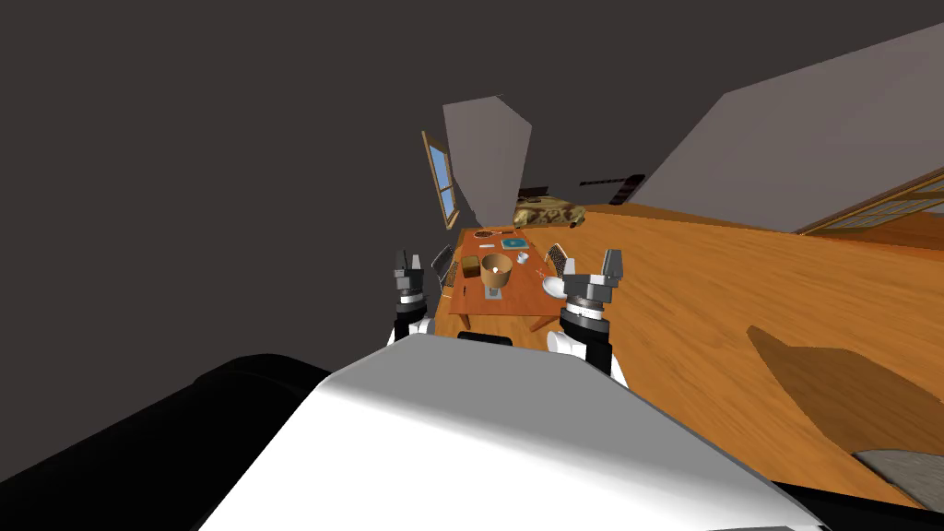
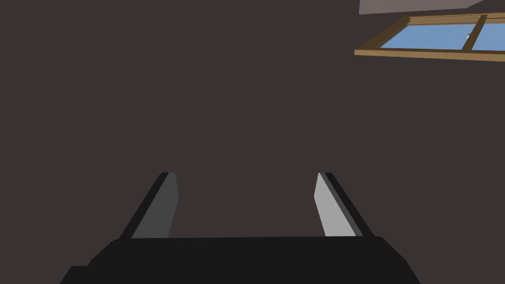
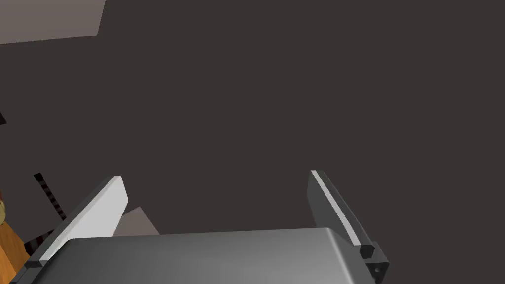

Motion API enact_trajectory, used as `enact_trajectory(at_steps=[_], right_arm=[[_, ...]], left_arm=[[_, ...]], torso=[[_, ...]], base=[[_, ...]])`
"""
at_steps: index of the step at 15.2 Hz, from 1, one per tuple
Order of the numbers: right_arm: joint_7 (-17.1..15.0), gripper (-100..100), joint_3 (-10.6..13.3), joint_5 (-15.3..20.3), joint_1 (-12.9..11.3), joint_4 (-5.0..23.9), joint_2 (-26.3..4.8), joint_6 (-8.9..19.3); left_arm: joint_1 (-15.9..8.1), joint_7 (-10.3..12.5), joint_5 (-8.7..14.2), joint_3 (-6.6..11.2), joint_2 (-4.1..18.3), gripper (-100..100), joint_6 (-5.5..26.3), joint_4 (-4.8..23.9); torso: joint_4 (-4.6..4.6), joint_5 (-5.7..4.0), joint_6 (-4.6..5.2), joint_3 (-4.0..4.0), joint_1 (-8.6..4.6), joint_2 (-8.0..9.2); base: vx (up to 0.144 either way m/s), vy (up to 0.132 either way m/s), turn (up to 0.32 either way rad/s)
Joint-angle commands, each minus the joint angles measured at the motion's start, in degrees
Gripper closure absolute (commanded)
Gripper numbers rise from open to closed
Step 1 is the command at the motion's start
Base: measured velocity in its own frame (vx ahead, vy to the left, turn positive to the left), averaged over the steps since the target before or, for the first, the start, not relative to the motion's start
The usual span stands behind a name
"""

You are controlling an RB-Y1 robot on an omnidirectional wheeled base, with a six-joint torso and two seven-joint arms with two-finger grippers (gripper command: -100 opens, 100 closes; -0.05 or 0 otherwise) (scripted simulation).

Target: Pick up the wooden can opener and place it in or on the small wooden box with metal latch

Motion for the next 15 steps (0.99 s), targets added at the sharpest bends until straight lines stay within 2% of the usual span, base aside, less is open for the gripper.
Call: enact_trajectory(at_steps=[1, 3, 5, 6, 8, 9, 10, 11, 12, 13, 14, 15], right_arm=[[0.0, 0, 0.0, 0.0, 0.0, 0.0, 0.0, 0.0], [0.0, 0, 0.0, 0.0, 0.0, 0.0, 0.0, 0.0], [0.0, 0, 0.0, 0.0, 0.0, 0.0, 0.0, 0.0], [0.0, 0, 0.0, 0.0, 0.0, 0.0, 0.0, 0.0], [0.0, 0, 0.0, 0.0, 0.0, 0.0, 0.0, 0.0], [0.0, 0, 0.0, 0.0, 0.0, 0.0, 0.0, 0.0], [0.0, 0, 0.0, 0.0, 0.0, 0.0, 0.0, 0.0], [0.0, 0, 0.0, 0.0, 0.0, 0.0, 0.0, 0.0], [0.0, 0, 0.0, 0.0, 0.0, 0.0, 0.0, 0.0], [0.0, 0, 0.0, 0.0, 0.0, 0.0, 0.0, 0.0], [0.0, 0, 0.0, 0.0, 0.0, 0.0, 0.0, 0.0], [0.0, 0, 0.0, 0.0, 0.0, 0.0, 0.0, 0.0]], left_arm=[[0.0, -0.3, 0.2, 0.37, 2.4, -100, 0.8, 0.4], [-0.1, -0.6, 0.5, 0.76, 4.2, -100, 1.7, 0.7], [-0.1, -1.4, 1.2, 1.88, 7.3, -100, 4.2, 1.8], [-0.1, -1.4, 1.2, 1.88, 7.5, -100, 4.2, 1.8], [-0.2, -2.5, 2.2, 3.45, 10.4, -100, 7.3, 3.4], [-0.2, -2.5, 2.2, 3.45, 10.4, -100, 7.8, 3.4], [-0.3, -3.2, 2.8, 4.38, 11.7, -100, 9.6, 4.3], [-0.3, -3.2, 2.8, 4.38, 11.7, -100, 9.9, 4.3], [-0.3, -3.9, 3.4, 5.40, 12.9, -100, 12.0, 5.3], [-0.3, -3.9, 3.4, 5.40, 12.9, -100, 12.2, 5.3], [-0.4, -4.7, 4.1, 6.51, 14.0, -100, 14.2, 6.4], [-0.4, -4.7, 4.1, 6.51, 14.0, -100, 14.7, 6.4]], torso=[[0.00, 0.00, 0.00, 0.00, 0.00, 0.00], [0.01, 0.01, 0.03, 0.03, 0.05, 0.05], [0.02, 0.02, 0.03, 0.06, 0.10, 0.11], [0.03, 0.02, 0.04, 0.08, 0.12, 0.15], [0.04, 0.03, 0.04, 0.11, 0.14, 0.19], [0.04, 0.03, 0.07, 0.12, 0.17, 0.22], [0.05, 0.04, 0.03, 0.13, 0.17, 0.22], [0.05, 0.04, 0.03, 0.13, 0.17, 0.22], [0.05, 0.04, 0.02, 0.12, 0.16, 0.21], [0.04, 0.04, 0.04, 0.11, 0.16, 0.19], [0.04, 0.03, 0.03, 0.10, 0.15, 0.18], [0.04, 0.03, 0.06, 0.11, 0.15, 0.19]], base=[[-0.007, 0.001, -0.075], [-0.022, 0.012, -0.144], [-0.038, 0.020, -0.203], [-0.044, 0.024, -0.180], [-0.053, 0.028, -0.304], [-0.054, 0.029, -0.269], [-0.050, 0.026, -0.223], [-0.046, 0.025, -0.166], [-0.042, 0.022, -0.240], [-0.042, 0.021, -0.247], [-0.051, 0.018, -0.335], [-0.049, 0.025, -0.277]])
